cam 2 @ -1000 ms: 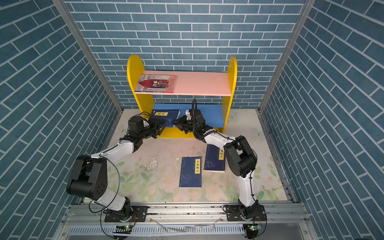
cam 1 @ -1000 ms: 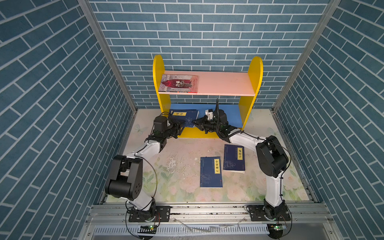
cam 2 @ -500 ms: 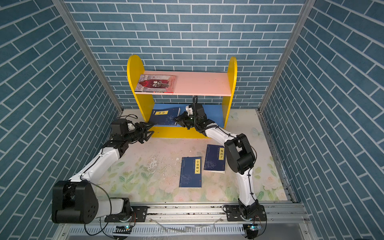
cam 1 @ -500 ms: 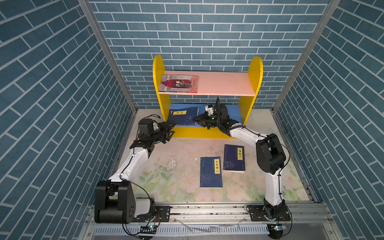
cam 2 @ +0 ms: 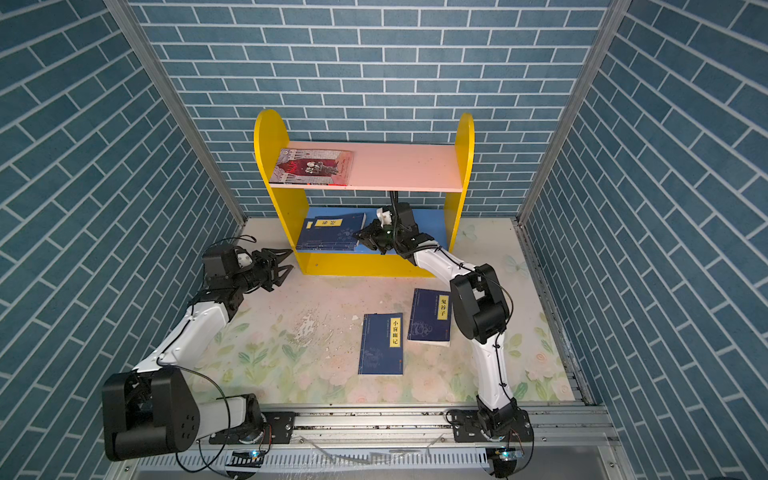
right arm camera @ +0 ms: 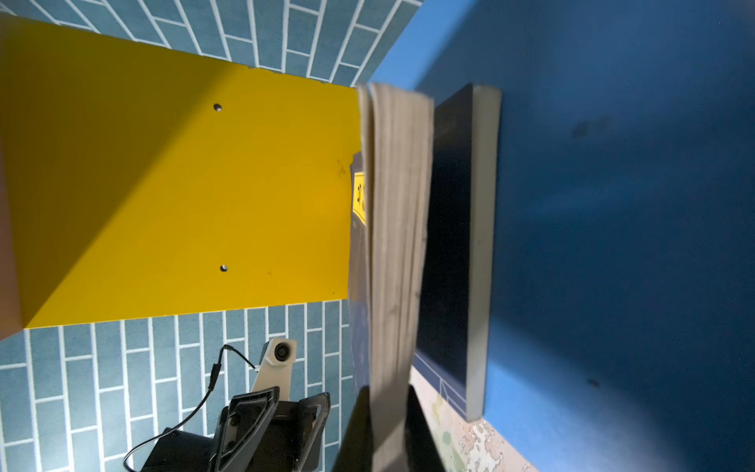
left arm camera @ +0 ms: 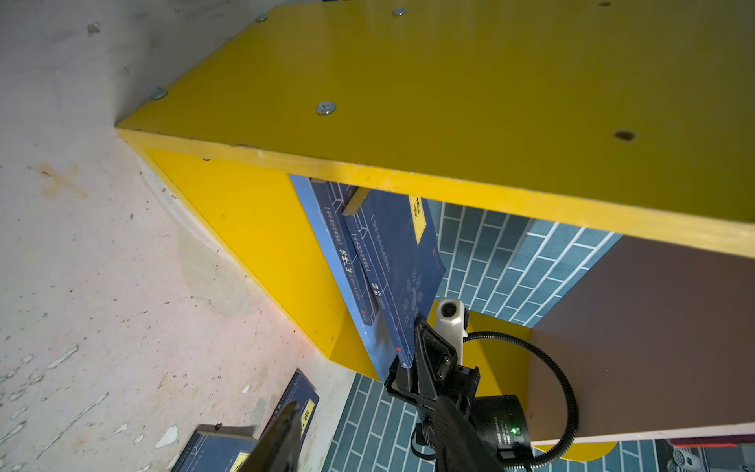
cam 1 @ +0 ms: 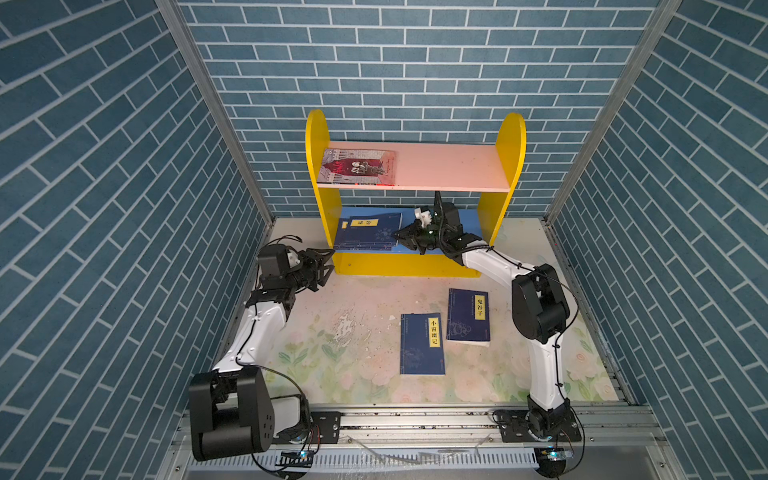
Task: Stacking books/files
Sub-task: Place the book on the bookshelf.
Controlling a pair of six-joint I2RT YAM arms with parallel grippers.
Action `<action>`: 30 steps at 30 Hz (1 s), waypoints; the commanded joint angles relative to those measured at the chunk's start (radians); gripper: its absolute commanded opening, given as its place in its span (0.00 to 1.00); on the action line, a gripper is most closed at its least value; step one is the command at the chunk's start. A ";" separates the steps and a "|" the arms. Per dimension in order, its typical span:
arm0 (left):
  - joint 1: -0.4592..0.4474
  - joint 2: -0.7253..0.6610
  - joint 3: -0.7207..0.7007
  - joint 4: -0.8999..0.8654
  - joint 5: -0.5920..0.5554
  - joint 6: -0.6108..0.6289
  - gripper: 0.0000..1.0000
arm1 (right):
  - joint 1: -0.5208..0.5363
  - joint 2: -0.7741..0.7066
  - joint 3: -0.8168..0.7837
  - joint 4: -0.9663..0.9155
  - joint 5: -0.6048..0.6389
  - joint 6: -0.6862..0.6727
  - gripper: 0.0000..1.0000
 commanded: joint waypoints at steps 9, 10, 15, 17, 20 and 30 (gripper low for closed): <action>0.017 -0.014 0.002 0.041 0.005 -0.015 0.55 | -0.002 0.049 0.037 0.050 -0.037 -0.012 0.08; 0.018 -0.013 0.002 0.041 0.005 -0.016 0.55 | -0.002 0.053 0.049 0.039 -0.043 -0.018 0.08; 0.018 -0.016 0.001 0.044 0.002 -0.017 0.55 | -0.002 0.068 0.123 -0.036 -0.074 -0.050 0.08; 0.018 -0.015 0.000 0.043 0.002 -0.018 0.55 | -0.001 0.110 0.143 -0.047 -0.088 -0.051 0.08; 0.018 -0.016 0.000 0.042 0.002 -0.020 0.55 | 0.000 0.117 0.153 -0.055 -0.089 -0.052 0.08; 0.018 -0.016 -0.005 0.053 -0.003 -0.023 0.55 | 0.012 0.142 0.179 -0.062 -0.087 -0.052 0.09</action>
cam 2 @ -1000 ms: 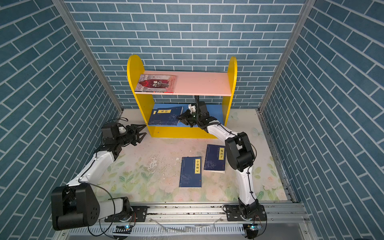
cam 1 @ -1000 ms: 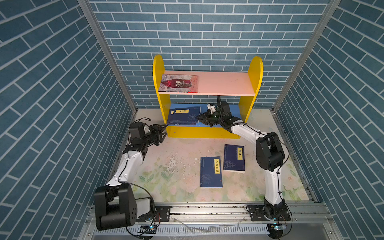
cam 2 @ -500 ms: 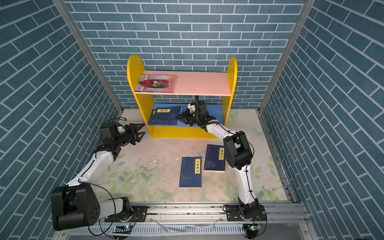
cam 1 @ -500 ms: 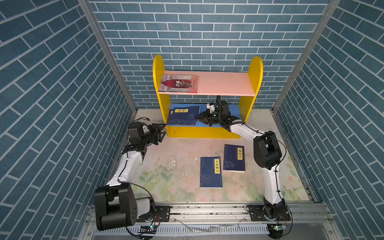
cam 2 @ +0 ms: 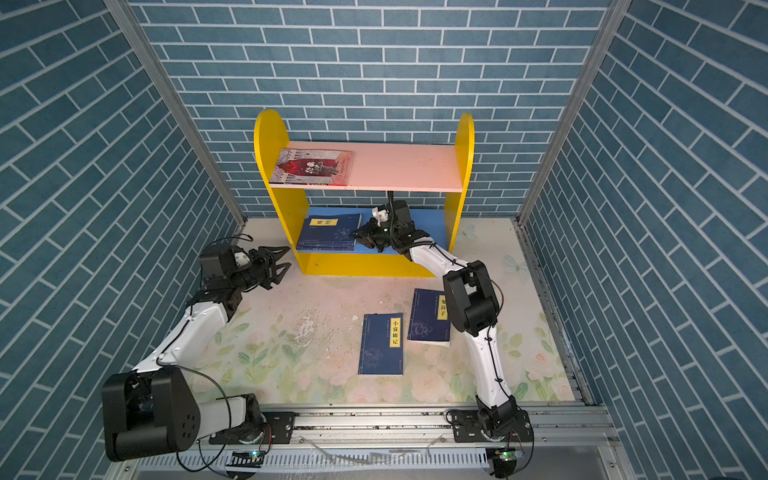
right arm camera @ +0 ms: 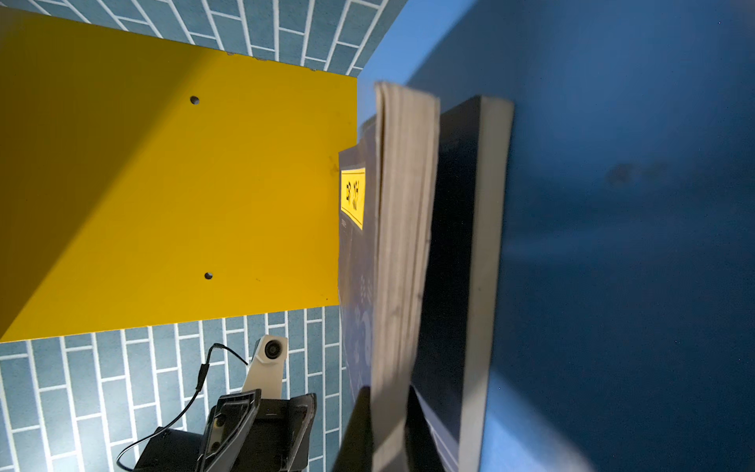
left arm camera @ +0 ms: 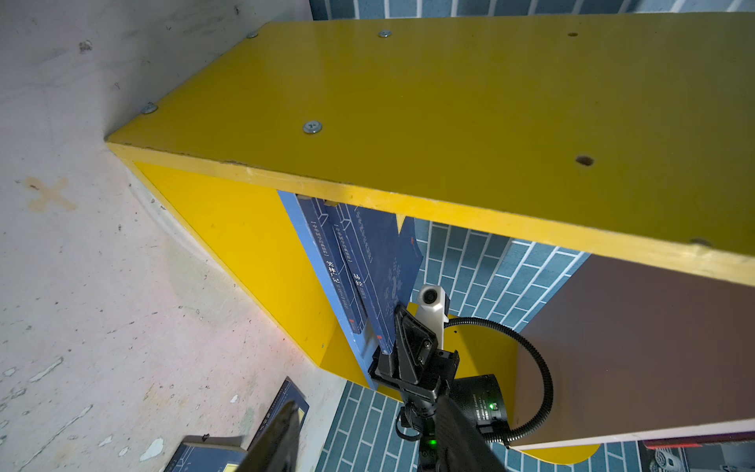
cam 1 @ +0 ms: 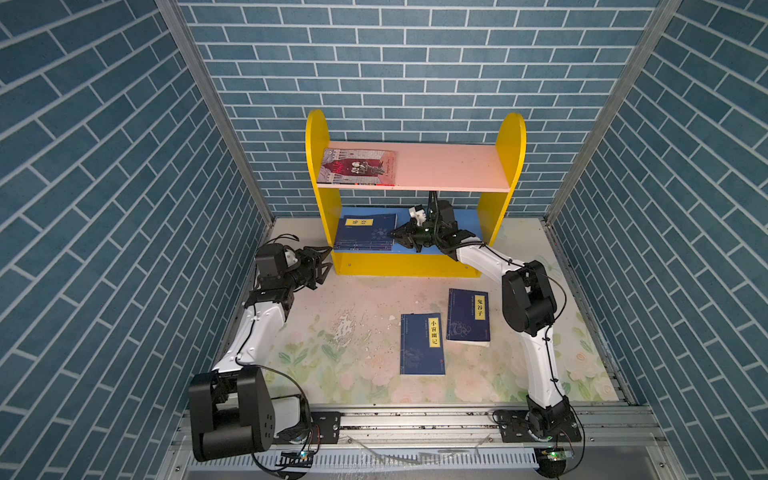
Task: Stacking books/files
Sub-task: Place the book on the bookshelf.
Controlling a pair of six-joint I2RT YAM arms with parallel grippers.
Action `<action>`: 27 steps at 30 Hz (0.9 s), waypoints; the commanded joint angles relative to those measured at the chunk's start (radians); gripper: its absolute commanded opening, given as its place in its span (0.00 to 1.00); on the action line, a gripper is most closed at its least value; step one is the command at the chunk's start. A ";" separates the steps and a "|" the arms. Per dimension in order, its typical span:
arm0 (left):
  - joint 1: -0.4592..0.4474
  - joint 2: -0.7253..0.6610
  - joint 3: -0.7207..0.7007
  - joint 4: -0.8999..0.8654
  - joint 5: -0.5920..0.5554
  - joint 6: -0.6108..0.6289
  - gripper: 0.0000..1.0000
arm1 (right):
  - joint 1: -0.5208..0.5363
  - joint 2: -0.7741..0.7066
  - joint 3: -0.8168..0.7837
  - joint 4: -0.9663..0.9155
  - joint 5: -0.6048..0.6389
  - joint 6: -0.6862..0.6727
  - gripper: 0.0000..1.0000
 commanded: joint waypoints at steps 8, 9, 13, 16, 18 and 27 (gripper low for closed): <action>0.009 -0.016 -0.003 0.023 0.000 -0.002 0.56 | 0.015 0.037 0.062 -0.035 -0.012 -0.038 0.10; 0.009 -0.016 -0.002 0.024 0.000 -0.004 0.56 | 0.015 0.036 0.064 -0.038 -0.011 -0.039 0.10; 0.009 -0.017 -0.005 0.023 0.000 -0.006 0.56 | 0.016 0.049 0.091 -0.062 -0.014 -0.049 0.10; 0.009 -0.019 -0.005 0.023 0.001 -0.008 0.56 | 0.016 0.059 0.109 -0.075 -0.014 -0.051 0.12; 0.010 -0.019 -0.004 0.023 0.002 -0.009 0.56 | 0.018 0.064 0.115 -0.081 -0.012 -0.053 0.14; 0.011 -0.019 -0.005 0.023 0.003 -0.011 0.56 | 0.021 0.047 0.113 -0.123 -0.004 -0.085 0.33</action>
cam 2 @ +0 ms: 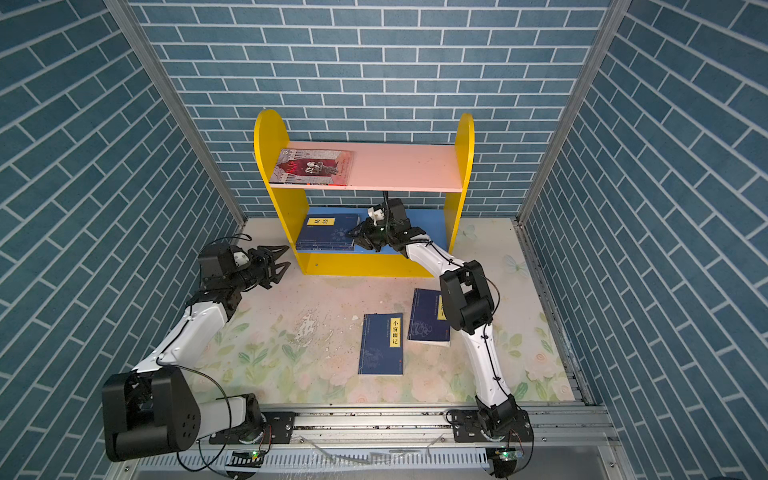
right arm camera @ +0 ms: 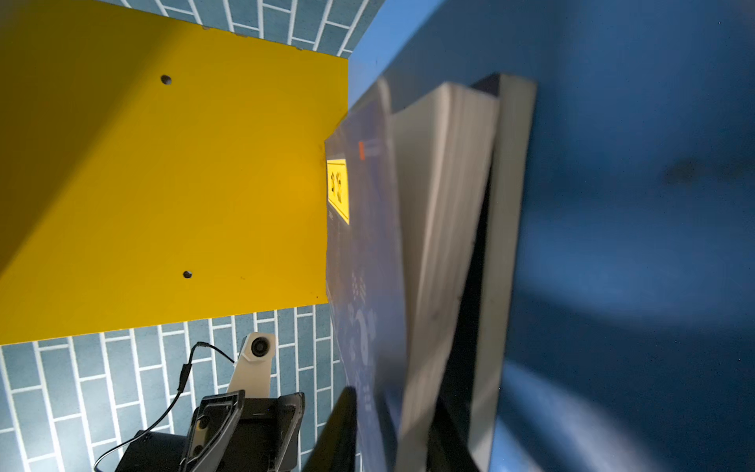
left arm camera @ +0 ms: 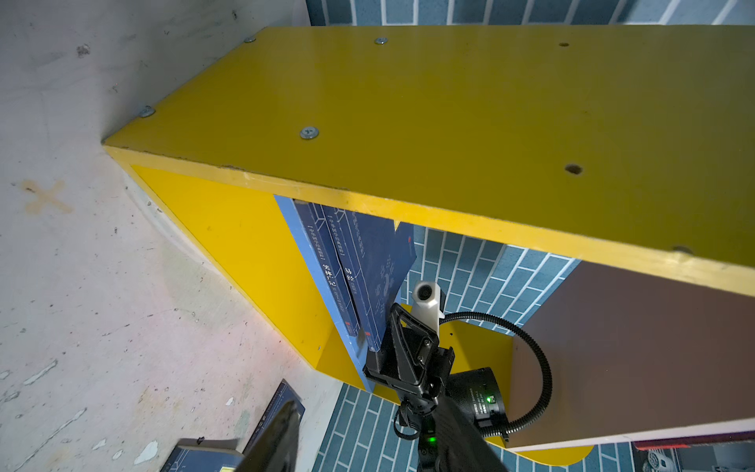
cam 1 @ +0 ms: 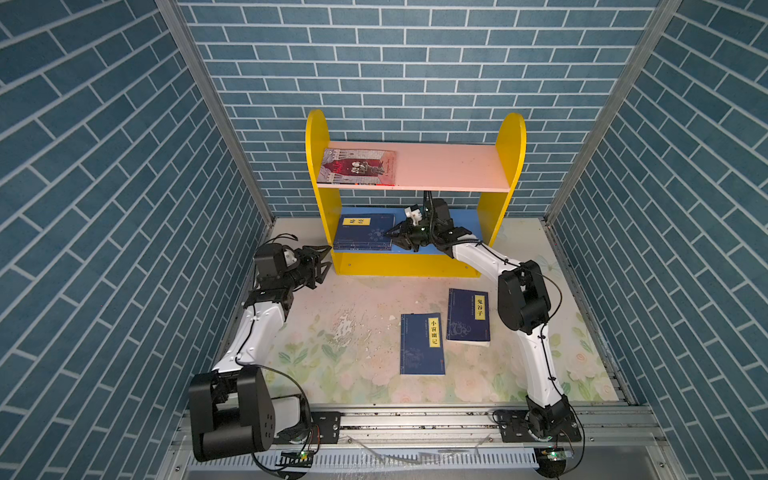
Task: Stacking books/files
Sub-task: Place the book on the bookshelf.
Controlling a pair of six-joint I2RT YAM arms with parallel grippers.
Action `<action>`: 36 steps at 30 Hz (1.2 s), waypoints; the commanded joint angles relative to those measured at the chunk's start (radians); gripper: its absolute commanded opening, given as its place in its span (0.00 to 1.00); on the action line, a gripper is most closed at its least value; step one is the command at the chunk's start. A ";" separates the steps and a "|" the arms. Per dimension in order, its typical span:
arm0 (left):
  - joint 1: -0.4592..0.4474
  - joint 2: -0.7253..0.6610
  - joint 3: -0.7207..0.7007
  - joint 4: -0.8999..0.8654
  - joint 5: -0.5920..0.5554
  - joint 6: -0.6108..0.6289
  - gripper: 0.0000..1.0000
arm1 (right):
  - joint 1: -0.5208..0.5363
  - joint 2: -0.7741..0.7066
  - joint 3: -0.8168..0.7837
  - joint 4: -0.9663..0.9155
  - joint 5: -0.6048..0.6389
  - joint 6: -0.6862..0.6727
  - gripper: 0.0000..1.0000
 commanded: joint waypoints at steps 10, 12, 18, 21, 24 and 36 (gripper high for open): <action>0.007 -0.022 -0.004 0.015 0.004 0.001 0.56 | 0.007 -0.008 0.105 -0.200 0.065 -0.147 0.46; 0.006 -0.023 -0.005 0.016 0.004 0.000 0.56 | 0.006 -0.009 0.128 -0.249 0.083 -0.171 0.48; 0.005 -0.025 -0.006 0.015 0.006 0.000 0.56 | 0.004 -0.025 0.138 -0.339 0.172 -0.222 0.50; 0.008 -0.026 -0.006 0.013 0.006 0.000 0.56 | 0.004 -0.031 0.134 -0.342 0.196 -0.232 0.51; 0.009 -0.027 -0.009 0.013 0.006 -0.001 0.56 | 0.004 -0.034 0.133 -0.329 0.211 -0.235 0.51; 0.016 -0.027 -0.007 0.021 0.004 -0.001 0.57 | 0.001 -0.001 0.174 -0.262 0.201 -0.225 0.49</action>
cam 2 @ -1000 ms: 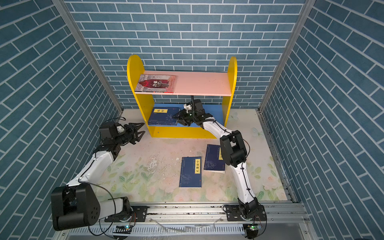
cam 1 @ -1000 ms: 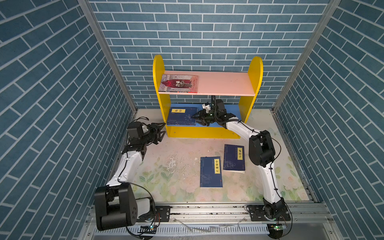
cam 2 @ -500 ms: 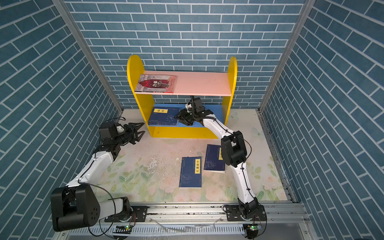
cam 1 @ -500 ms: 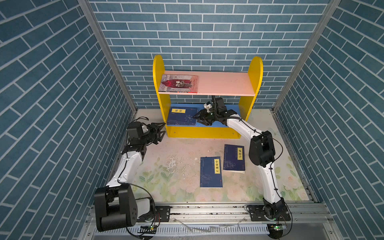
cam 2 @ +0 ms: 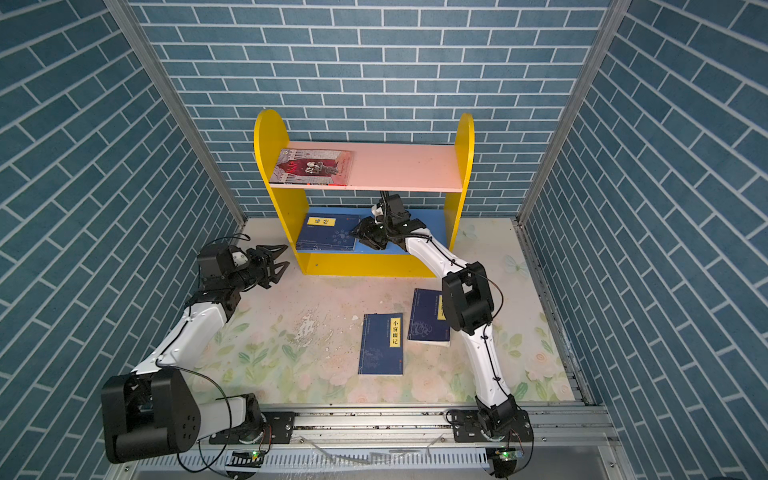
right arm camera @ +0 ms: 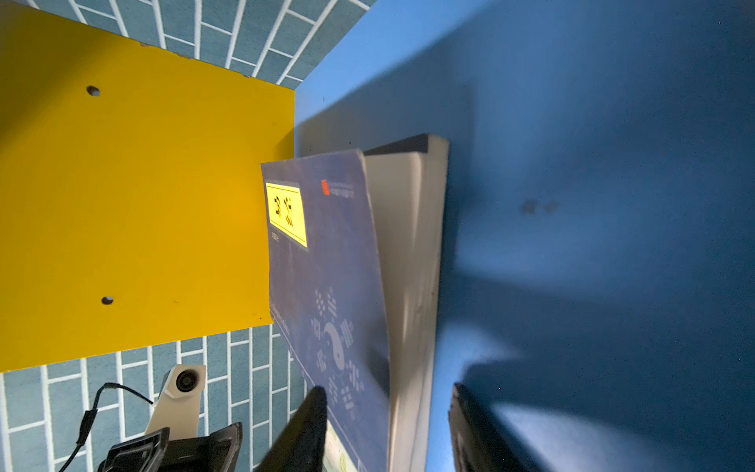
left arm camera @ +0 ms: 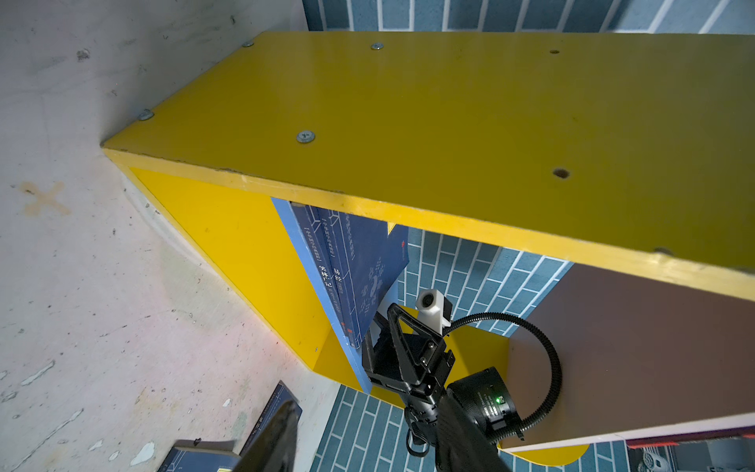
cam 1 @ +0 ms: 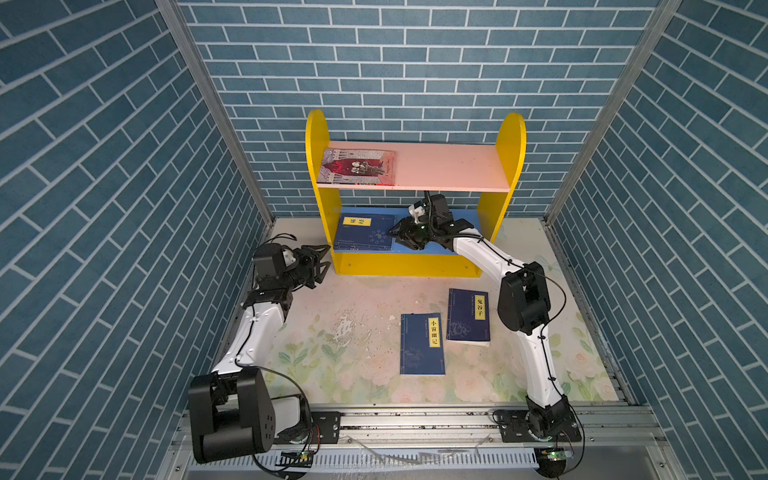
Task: Stacking books/files
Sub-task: Place the book on the bookshelf.
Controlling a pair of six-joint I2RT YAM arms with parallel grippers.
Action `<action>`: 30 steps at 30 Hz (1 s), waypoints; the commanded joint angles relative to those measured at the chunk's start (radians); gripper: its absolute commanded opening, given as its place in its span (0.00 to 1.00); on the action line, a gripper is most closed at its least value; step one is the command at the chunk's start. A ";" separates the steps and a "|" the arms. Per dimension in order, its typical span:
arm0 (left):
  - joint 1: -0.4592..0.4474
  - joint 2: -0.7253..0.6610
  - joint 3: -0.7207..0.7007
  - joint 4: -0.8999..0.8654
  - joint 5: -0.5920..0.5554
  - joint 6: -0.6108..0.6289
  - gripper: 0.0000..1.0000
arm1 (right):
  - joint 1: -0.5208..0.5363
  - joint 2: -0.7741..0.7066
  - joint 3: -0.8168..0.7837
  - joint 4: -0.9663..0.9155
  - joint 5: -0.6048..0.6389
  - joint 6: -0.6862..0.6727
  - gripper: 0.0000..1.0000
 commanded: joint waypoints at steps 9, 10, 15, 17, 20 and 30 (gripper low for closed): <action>0.015 -0.022 -0.009 0.017 0.003 0.008 0.58 | -0.004 0.056 0.114 0.002 0.002 -0.036 0.44; 0.014 -0.021 -0.012 0.019 0.003 0.007 0.58 | -0.003 0.062 0.118 0.002 -0.002 -0.033 0.44; 0.017 -0.021 -0.011 0.018 0.001 0.006 0.58 | -0.003 0.075 0.134 0.004 -0.011 -0.029 0.43; 0.017 -0.020 -0.010 0.020 0.000 0.006 0.58 | -0.003 0.077 0.141 0.004 -0.012 -0.031 0.42; 0.017 -0.018 -0.009 0.022 0.000 0.005 0.58 | -0.003 0.085 0.160 -0.004 -0.014 -0.034 0.39; 0.018 -0.016 -0.006 0.026 0.000 0.000 0.58 | -0.004 0.131 0.232 -0.033 -0.025 -0.034 0.35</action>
